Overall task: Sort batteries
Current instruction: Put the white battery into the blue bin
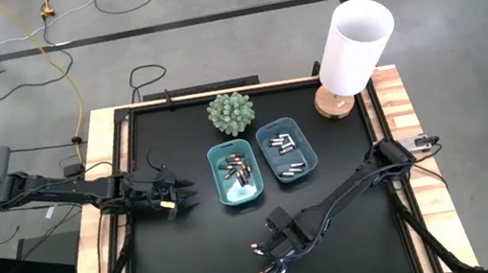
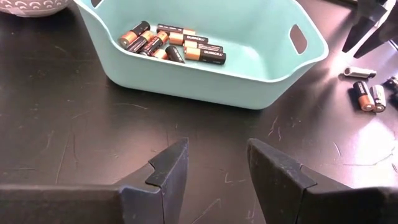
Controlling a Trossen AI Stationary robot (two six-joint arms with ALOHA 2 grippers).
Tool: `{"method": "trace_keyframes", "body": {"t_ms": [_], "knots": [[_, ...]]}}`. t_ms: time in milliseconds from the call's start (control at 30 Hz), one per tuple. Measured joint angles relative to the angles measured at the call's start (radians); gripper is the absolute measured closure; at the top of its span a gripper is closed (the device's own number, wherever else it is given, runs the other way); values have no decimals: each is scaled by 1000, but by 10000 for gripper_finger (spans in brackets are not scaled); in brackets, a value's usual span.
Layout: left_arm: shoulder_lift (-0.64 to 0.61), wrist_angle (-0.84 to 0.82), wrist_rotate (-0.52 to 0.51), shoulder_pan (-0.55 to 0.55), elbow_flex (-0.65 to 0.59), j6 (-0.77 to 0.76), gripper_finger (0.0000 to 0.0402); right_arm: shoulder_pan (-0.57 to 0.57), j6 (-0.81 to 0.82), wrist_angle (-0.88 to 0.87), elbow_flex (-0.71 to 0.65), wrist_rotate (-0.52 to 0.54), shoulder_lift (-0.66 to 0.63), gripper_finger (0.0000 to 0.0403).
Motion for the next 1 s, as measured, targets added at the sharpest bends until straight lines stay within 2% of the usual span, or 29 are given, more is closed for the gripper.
{"method": "trace_keyframes", "body": {"t_ms": [1000], "knots": [[0,0,0,0,0,0,240,-9,-10,39,0,-16,0,300]]}}
